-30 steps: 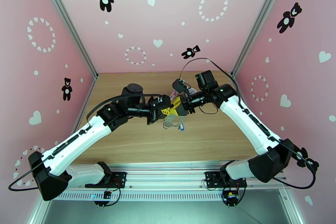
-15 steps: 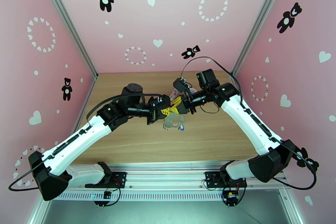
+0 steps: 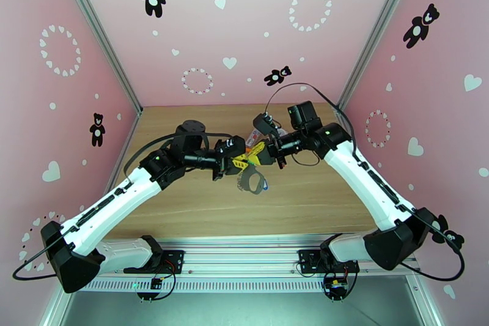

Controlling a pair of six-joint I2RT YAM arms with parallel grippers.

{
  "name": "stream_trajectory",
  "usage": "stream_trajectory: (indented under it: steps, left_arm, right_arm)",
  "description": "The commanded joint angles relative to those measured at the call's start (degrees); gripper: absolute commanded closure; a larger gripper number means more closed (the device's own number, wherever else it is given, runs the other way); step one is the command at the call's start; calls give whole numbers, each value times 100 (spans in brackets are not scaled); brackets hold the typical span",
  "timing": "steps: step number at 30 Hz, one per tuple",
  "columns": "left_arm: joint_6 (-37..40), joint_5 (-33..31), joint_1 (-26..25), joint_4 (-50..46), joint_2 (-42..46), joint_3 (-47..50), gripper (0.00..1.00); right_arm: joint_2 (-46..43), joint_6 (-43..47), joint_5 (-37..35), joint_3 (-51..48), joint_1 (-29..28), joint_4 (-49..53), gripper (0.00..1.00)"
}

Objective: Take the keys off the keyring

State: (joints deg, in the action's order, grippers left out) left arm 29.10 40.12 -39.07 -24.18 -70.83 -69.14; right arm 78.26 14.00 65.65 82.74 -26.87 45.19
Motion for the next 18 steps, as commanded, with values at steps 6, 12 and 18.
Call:
stream_trajectory:
  steps: [6, 12, 18]
  left_arm:
    - [-1535, 35, 460, 2072, 881, 1230, 51]
    - [-2663, -23, 455, 3641, 1077, 1799, 53]
    - [-2985, 406, 415, 3717, 815, 1657, 59]
  right_arm:
    - [-905, -1714, -369, -989, -67, -2300, 100]
    - [-1372, -2468, -1198, -1715, -254, -3579, 100]
    - [-1693, -2958, -1808, -2167, -282, -4522, 100]
